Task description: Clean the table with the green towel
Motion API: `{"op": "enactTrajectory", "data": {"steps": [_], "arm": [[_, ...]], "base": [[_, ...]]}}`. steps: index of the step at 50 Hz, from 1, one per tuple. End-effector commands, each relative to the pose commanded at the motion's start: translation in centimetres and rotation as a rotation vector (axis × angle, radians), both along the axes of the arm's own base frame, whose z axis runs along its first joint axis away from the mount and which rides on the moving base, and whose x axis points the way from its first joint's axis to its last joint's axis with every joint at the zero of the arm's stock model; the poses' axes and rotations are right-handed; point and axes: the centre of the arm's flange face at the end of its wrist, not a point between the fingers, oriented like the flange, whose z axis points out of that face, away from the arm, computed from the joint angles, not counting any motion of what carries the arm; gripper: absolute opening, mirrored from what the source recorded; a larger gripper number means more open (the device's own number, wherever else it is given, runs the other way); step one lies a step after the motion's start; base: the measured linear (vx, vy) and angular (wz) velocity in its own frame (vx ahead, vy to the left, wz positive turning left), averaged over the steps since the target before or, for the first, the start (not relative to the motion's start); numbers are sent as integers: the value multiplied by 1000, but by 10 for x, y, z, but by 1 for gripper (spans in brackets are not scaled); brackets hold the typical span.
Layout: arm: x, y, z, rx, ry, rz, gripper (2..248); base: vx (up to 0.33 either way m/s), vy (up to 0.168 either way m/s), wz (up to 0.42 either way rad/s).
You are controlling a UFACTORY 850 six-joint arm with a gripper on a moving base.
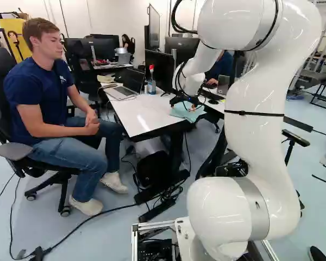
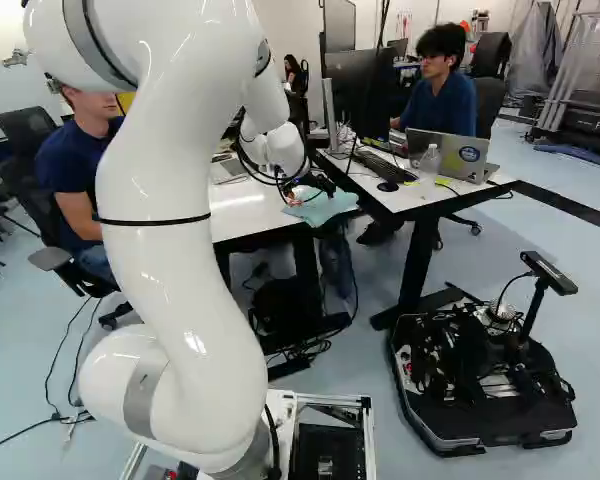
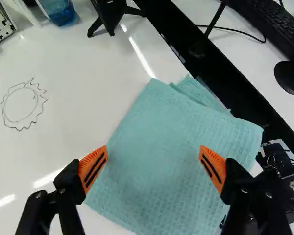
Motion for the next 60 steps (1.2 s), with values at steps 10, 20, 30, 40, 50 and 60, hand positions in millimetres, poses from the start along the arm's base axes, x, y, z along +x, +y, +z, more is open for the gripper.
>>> {"op": "enactTrajectory", "data": {"steps": [10, 20, 30, 40, 50, 60], "arm": [[0, 0, 0, 0, 0, 0, 247], [0, 0, 0, 0, 0, 0, 222], [0, 0, 0, 0, 0, 0, 197], [0, 0, 0, 0, 0, 0, 173], [0, 0, 0, 0, 0, 0, 149], [0, 0, 0, 0, 0, 0, 145]], "base": [[0, 0, 0], [0, 0, 0], [0, 0, 0], [0, 0, 0], [0, 0, 0], [0, 0, 0]]}}
